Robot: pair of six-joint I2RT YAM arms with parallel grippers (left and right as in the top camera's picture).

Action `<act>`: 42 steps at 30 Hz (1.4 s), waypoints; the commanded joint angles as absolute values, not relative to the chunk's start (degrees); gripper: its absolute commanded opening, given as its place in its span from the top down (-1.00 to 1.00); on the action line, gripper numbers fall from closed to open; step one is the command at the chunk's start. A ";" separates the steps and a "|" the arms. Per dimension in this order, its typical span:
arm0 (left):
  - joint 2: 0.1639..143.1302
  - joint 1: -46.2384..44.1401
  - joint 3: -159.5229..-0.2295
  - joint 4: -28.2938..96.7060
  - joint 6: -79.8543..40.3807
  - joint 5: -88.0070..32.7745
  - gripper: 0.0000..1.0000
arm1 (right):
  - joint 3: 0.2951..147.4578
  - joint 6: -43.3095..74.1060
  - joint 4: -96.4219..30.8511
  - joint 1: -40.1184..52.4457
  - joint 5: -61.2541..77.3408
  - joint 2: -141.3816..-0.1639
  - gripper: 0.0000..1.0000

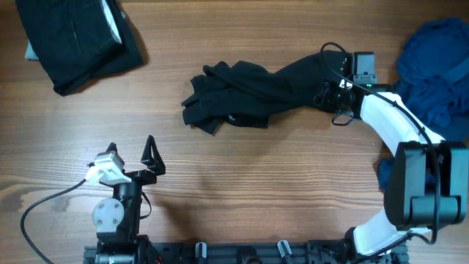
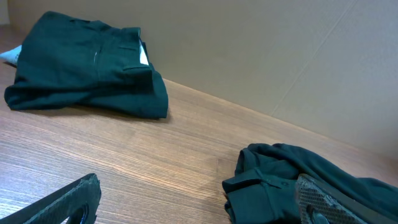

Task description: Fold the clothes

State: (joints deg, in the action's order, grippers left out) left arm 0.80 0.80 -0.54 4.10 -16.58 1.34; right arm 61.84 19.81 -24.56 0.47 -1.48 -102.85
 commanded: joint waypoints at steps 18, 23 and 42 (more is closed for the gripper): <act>0.38 0.47 -0.32 4.14 -15.40 0.64 -1.00 | 60.90 5.93 -22.87 -5.21 11.68 -106.52 -0.62; 0.38 0.47 -0.32 4.14 -15.40 0.64 -1.00 | 59.16 6.02 -21.71 -5.21 11.68 -106.52 -0.61; 0.38 0.47 -0.32 4.14 -15.40 0.64 -1.00 | 58.76 7.77 -21.32 -5.23 11.05 -104.64 0.66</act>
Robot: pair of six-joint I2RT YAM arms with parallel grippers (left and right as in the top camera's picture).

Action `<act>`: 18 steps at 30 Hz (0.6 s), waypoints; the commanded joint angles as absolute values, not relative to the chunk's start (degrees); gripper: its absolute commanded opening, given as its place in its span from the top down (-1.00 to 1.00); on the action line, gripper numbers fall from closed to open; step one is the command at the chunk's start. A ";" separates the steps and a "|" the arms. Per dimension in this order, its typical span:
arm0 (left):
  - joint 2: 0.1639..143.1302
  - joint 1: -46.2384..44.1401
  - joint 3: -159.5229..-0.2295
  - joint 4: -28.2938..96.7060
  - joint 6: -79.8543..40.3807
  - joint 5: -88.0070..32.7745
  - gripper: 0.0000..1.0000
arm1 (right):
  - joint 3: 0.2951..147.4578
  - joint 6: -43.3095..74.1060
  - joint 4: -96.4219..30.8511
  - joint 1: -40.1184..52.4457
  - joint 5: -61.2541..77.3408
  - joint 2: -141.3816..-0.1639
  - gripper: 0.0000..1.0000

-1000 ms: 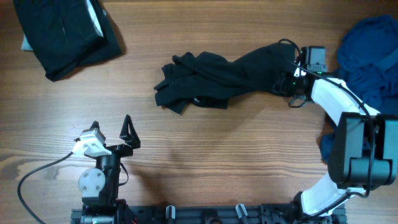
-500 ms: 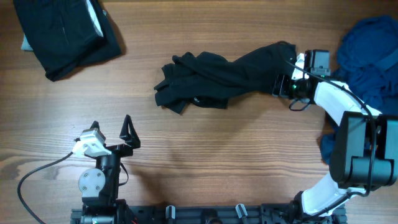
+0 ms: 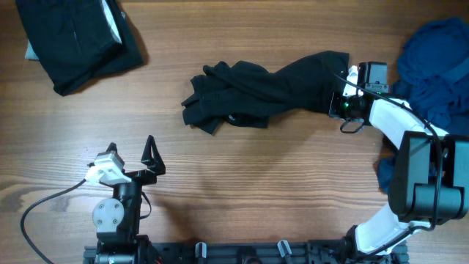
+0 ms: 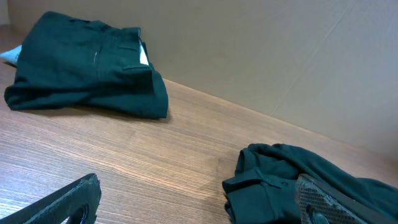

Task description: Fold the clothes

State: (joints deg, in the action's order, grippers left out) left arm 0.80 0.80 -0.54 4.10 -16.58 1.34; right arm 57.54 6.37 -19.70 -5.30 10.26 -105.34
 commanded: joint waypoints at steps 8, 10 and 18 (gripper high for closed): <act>0.38 0.47 -0.32 4.14 -15.40 0.64 -1.00 | 61.69 11.20 -28.91 -5.21 12.12 -89.97 0.91; 0.38 0.47 -0.32 4.14 -15.40 0.64 -1.00 | 62.06 12.23 -30.17 -5.21 13.67 -84.99 0.92; 0.38 0.47 -0.32 4.14 -15.40 0.64 -1.00 | 62.06 15.31 -31.16 -5.21 18.37 -69.12 0.92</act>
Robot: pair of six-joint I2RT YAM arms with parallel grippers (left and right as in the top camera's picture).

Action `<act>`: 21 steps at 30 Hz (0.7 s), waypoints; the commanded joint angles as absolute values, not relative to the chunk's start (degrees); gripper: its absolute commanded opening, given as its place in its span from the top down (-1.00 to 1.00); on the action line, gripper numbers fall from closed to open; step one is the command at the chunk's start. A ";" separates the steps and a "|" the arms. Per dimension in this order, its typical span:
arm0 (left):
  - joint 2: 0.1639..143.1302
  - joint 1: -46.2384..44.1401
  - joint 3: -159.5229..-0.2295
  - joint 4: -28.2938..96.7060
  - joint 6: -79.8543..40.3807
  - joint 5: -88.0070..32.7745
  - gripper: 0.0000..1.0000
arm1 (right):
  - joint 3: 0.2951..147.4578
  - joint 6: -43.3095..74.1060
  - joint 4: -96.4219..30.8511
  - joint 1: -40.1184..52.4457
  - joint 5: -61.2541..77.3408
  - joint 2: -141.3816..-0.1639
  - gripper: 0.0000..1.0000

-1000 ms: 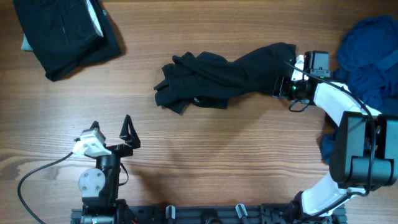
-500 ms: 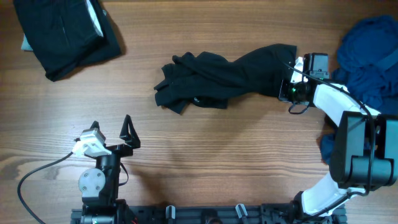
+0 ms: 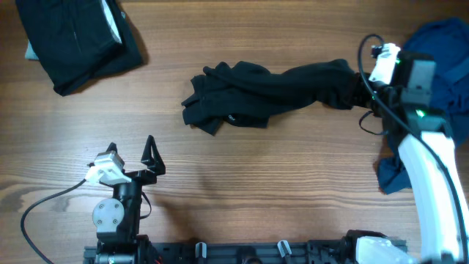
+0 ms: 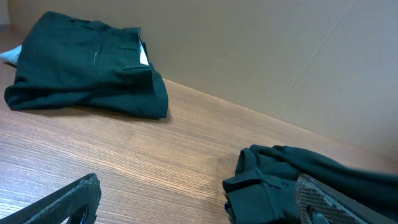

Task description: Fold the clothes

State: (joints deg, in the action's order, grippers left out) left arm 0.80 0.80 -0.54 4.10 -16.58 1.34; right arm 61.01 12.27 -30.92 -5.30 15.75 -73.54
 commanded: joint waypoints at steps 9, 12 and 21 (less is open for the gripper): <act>0.38 0.47 -0.32 4.14 -15.40 0.64 -1.00 | 62.06 18.02 -30.48 -5.21 18.50 -60.90 0.92; 0.38 0.47 -0.32 4.14 -15.40 0.64 -1.00 | 62.06 18.04 -30.76 -5.21 18.55 -60.75 0.91; 0.38 0.47 -0.32 4.14 -15.40 0.64 -0.99 | 62.04 19.77 -31.20 -5.21 18.52 -60.86 0.92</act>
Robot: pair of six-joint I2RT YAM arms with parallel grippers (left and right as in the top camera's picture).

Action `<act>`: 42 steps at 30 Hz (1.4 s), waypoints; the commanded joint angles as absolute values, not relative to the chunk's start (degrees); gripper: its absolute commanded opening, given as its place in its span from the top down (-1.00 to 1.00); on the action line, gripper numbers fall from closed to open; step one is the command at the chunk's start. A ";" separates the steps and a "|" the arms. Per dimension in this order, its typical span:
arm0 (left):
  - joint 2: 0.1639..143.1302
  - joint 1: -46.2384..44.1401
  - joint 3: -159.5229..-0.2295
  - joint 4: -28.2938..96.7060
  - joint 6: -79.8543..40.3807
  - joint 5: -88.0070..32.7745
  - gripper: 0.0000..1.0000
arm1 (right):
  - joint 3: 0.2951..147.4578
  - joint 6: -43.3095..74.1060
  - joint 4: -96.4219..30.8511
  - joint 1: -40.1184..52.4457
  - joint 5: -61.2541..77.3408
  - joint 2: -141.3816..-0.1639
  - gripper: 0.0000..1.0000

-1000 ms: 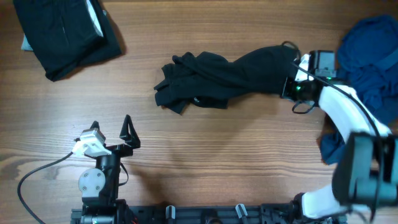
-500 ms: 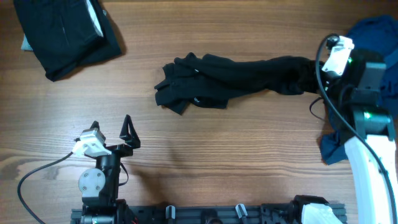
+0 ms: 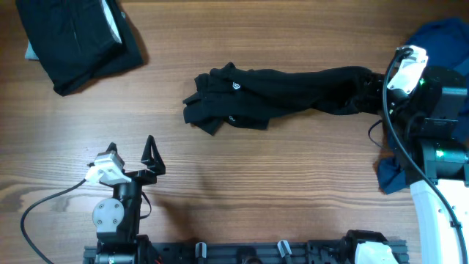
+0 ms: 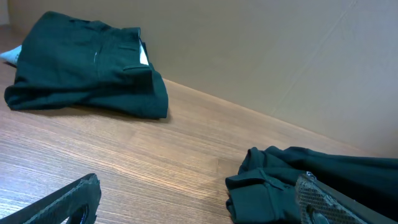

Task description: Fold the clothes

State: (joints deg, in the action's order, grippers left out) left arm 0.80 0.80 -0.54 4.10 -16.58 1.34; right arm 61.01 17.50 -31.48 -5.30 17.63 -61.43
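A dark crumpled garment (image 3: 278,92) lies stretched left to right across the middle of the table; the left wrist view shows its bunched left end (image 4: 280,186). Its right end is drawn out to my right gripper (image 3: 375,92), which is shut on the cloth at the right side of the table. My left gripper (image 3: 132,150) stands open near the front left, well short of the garment, with nothing between its fingers (image 4: 62,202).
A folded dark garment (image 3: 73,37) lies at the back left corner, also in the left wrist view (image 4: 81,68). A pile of blue clothes (image 3: 440,44) sits at the right edge, behind and beside the right arm. A cable loops at the front left.
My right gripper has moved further right with the garment's end. The garment is pulled longer and straighter, and its left bunch has partly opened. The left arm has not moved.
My right gripper was at the garment's right end, left of the blue pile. At each later moment it stood further right with the cloth in it, and the garment now lies stretched out. The left gripper stayed open at the front left.
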 commanded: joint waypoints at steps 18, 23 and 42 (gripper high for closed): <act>0.38 0.47 -0.32 2.72 -17.63 -5.34 -1.00 | 70.85 20.12 -37.80 -5.19 19.90 -52.01 0.91; 0.38 0.47 -0.32 -1.23 -17.50 -18.46 -1.00 | 70.96 21.10 -37.17 -5.21 26.94 -50.30 0.91; 0.93 0.47 -0.32 -8.78 -17.15 -41.15 -1.00 | 71.72 25.43 -34.02 -5.21 23.81 -49.10 0.91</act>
